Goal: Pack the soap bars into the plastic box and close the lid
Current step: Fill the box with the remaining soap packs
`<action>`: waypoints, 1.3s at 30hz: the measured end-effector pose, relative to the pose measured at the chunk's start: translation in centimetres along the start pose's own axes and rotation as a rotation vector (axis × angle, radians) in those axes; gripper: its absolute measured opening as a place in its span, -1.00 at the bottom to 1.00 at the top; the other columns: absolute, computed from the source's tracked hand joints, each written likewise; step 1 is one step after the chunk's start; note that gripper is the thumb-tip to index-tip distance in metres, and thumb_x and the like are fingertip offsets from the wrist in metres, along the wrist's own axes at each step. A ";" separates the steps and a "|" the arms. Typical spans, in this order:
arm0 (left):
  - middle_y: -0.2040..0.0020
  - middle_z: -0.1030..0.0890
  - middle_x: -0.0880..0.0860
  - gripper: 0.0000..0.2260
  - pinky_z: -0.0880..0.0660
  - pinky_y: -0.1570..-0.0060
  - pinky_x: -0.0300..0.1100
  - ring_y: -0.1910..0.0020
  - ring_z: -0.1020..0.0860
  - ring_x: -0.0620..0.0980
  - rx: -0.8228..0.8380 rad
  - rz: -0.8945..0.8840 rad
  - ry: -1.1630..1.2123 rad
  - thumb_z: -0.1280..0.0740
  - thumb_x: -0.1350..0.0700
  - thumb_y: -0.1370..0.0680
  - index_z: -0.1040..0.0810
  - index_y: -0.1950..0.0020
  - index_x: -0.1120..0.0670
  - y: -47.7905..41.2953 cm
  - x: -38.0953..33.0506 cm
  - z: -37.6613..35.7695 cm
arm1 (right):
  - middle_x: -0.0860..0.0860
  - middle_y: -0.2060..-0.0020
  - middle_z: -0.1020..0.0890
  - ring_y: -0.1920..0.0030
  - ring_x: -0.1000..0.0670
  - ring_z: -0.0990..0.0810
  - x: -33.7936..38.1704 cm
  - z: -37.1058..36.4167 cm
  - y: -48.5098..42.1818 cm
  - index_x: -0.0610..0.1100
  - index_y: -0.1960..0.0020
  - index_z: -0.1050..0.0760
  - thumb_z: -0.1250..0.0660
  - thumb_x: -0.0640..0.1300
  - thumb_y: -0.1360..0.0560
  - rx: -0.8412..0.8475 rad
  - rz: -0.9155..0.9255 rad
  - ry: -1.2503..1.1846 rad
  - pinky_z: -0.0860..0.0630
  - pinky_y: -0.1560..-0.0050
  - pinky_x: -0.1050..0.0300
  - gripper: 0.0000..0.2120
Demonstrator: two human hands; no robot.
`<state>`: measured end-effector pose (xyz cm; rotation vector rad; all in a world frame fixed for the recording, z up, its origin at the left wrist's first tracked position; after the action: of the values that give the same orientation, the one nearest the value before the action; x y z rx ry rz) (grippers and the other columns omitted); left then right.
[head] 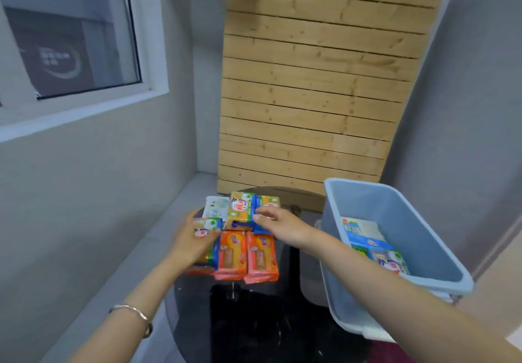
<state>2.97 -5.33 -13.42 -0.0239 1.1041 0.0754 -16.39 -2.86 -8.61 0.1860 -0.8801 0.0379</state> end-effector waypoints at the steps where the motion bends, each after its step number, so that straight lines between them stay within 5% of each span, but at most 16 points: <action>1: -0.19 -0.57 0.18 -0.49 -0.48 -0.16 -0.02 -0.13 -0.56 0.16 0.010 0.040 0.006 -0.48 0.16 -0.40 -0.39 -0.29 0.20 -0.2 1.1 0.1 | -0.02 -0.37 -0.42 -0.26 -0.02 -0.51 -0.7 -0.8 -0.8 -0.10 -0.42 -0.33 -0.21 0.06 -0.56 -0.011 -0.047 -0.024 -0.45 -0.07 0.21 -0.52; 9: 0.01 -0.63 0.05 -0.64 -0.61 0.08 -0.09 0.06 -0.63 0.01 0.155 0.246 0.200 -0.55 0.00 -0.31 -0.46 0.03 0.00 -1.1 5.2 -1.0 | -0.08 -0.32 -0.44 -0.17 -0.04 -0.56 -4.3 -2.3 -3.8 -0.09 -0.43 -0.22 -0.40 0.03 -0.44 -0.220 -0.149 -0.233 -0.56 -0.07 0.07 -0.35; 12: -0.01 -0.63 0.08 -0.61 -0.58 0.13 -0.14 0.06 -0.63 0.02 0.163 0.247 0.264 -0.54 0.05 -0.33 -0.47 -0.05 0.05 -2.1 5.0 -1.3 | -0.11 -0.32 -0.45 -0.21 -0.07 -0.54 -5.8 -1.4 -4.5 -0.09 -0.40 -0.24 -0.47 0.05 -0.37 -0.370 -0.223 -0.311 -0.57 -0.11 -0.06 -0.29; 15: -0.03 -0.64 0.08 -0.58 -0.60 0.04 -0.06 0.03 -0.64 0.03 0.151 0.214 0.299 -0.54 0.05 -0.33 -0.46 -0.10 0.04 -3.1 4.7 -1.5 | -0.15 -0.27 -0.50 -0.14 -0.07 -0.57 -7.0 -1.3 -5.2 -0.15 -0.43 -0.20 -0.42 0.00 -0.43 -0.399 -0.334 -0.482 -0.51 0.24 0.17 -0.32; 19: -0.06 -0.65 0.09 -0.58 -0.60 -0.03 0.05 0.02 -0.65 0.05 0.153 0.180 0.307 -0.52 0.05 -0.35 -0.48 -0.14 0.05 -4.3 4.7 -1.9 | -0.17 -0.33 -0.46 -0.20 -0.11 -0.56 -8.3 -1.3 -6.3 -0.15 -0.51 -0.08 -0.39 0.04 -0.45 -0.414 -0.433 -0.579 -0.46 0.25 0.18 -0.22; 24: -0.11 -0.61 0.04 -0.58 -0.60 -0.02 -0.01 -0.05 -0.62 0.03 0.097 0.106 0.251 -0.49 0.07 -0.39 -0.42 -0.18 -0.04 -4.8 4.2 -2.0 | -0.13 -0.14 -0.62 0.00 -0.07 -0.64 -8.7 -2.3 -7.8 -0.13 -0.27 -0.41 -0.47 0.00 -0.38 -0.411 -0.386 -0.510 -0.57 0.15 0.08 -0.47; 29: -0.16 -0.56 0.02 -0.47 -0.57 0.05 -0.11 -0.08 -0.56 -0.01 0.070 0.021 0.179 -0.47 0.10 -0.41 -0.35 -0.32 0.02 -5.0 3.5 -2.3 | -0.07 -0.12 -0.61 -0.06 -0.09 -0.63 -8.8 -2.2 -7.6 -0.08 -0.29 -0.38 -0.46 -0.14 -0.41 -0.498 -0.347 -0.542 -0.61 -0.03 -0.10 -0.50; 34: -0.16 -0.56 0.03 -0.40 -0.59 0.10 -0.11 -0.03 -0.58 -0.03 -0.025 0.015 0.176 -0.51 0.10 -0.37 -0.33 -0.34 -0.01 -4.6 3.4 -1.7 | -0.10 -0.13 -0.60 0.18 0.04 -0.61 -8.1 -1.3 -6.9 -0.09 -0.31 -0.36 -0.34 -0.12 -0.51 -0.550 -0.320 -0.620 -0.55 0.31 0.16 -0.61; 39: -0.09 -0.56 0.01 -0.32 -0.63 0.11 0.03 0.02 -0.62 -0.03 -0.083 -0.014 0.243 -0.53 0.08 -0.34 -0.28 -0.38 -0.09 -3.5 1.4 -1.2 | -0.14 -0.13 -0.58 0.22 0.02 -0.60 -6.9 -0.4 -5.0 -0.11 -0.30 -0.34 -0.35 -0.17 -0.50 -0.570 -0.346 -0.754 -0.53 0.36 0.18 -0.60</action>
<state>2.75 -8.81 -15.29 -0.1173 1.3430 0.1077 -19.90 -7.38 -14.90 -0.2029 -1.5548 -0.6373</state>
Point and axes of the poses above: each hand's wrist, its own y-axis away from the middle knuckle, its own z-axis out of the back of the hand, x = y × z, the point moved 7 cm from there along -y, towards the middle knuckle
